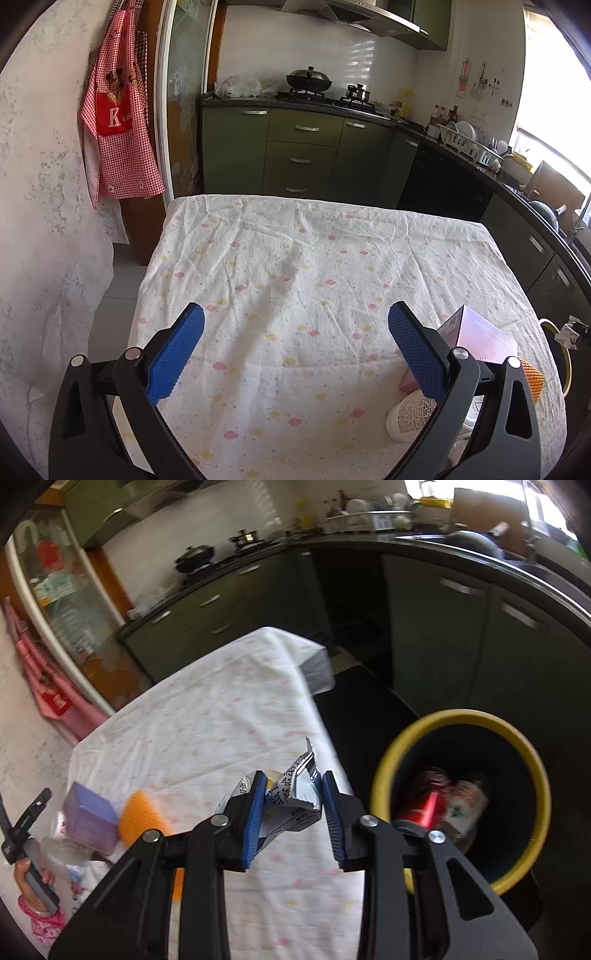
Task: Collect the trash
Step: 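Reach past the orange foam net and grasp the silver wrapper with the right tool, then carry the silver wrapper over the bin and open the right tool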
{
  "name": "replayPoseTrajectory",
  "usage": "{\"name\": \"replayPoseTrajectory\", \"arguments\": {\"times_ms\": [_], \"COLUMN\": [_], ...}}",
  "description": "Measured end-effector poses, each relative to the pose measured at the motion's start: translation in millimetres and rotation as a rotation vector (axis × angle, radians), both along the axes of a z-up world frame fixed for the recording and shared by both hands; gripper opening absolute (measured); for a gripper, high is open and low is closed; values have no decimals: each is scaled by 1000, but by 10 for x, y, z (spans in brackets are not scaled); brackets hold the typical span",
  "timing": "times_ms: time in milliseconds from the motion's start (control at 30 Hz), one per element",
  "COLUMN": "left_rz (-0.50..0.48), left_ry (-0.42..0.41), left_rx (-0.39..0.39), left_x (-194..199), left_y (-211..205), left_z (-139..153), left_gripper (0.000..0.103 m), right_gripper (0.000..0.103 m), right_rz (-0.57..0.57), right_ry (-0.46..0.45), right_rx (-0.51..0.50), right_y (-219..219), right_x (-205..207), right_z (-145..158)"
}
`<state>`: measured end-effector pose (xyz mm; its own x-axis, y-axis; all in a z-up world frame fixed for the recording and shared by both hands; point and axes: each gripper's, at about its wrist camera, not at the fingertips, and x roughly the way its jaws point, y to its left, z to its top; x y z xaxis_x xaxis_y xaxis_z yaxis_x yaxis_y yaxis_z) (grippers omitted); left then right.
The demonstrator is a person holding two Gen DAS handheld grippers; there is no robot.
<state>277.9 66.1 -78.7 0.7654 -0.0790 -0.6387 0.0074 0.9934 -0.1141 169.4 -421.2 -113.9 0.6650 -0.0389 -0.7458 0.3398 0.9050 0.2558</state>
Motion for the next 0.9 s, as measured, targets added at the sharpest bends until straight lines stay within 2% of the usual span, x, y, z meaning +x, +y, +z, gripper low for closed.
{"name": "replayPoseTrajectory", "arguments": {"times_ms": [133, 267, 300, 333, 400, 500, 667, 900], "left_rz": [-3, 0, -1, -1, -1, -1, -2, -1], "left_ry": [6, 15, 17, 17, 16, 16, 15, 14], "left_rx": [-10, -10, -10, -9, -10, -10, -10, -10], "left_x": [9, 25, 30, 31, 31, 34, 32, 31], "left_y": [9, 10, 9, 6, 6, 5, 2, 7], "left_z": [-10, -35, -39, -41, -41, -46, -43, -41], "left_gripper": [98, 98, 98, 98, 98, 98, 98, 98], "right_gripper": [30, 31, 34, 43, 54, 54, 55, 58], "right_rz": [-142, -223, -236, -249, -274, -285, -239, -217], "right_ry": [82, 153, 180, 197, 185, 150, 85, 81], "right_rx": [-78, -154, -186, -205, -201, -160, -80, -100], "right_y": [-489, -737, -769, -800, -869, -905, -772, -583], "right_x": [-210, -275, -267, -262, -285, -340, -469, -512], "right_z": [-206, -395, -444, -487, -532, -557, -522, -462]}}
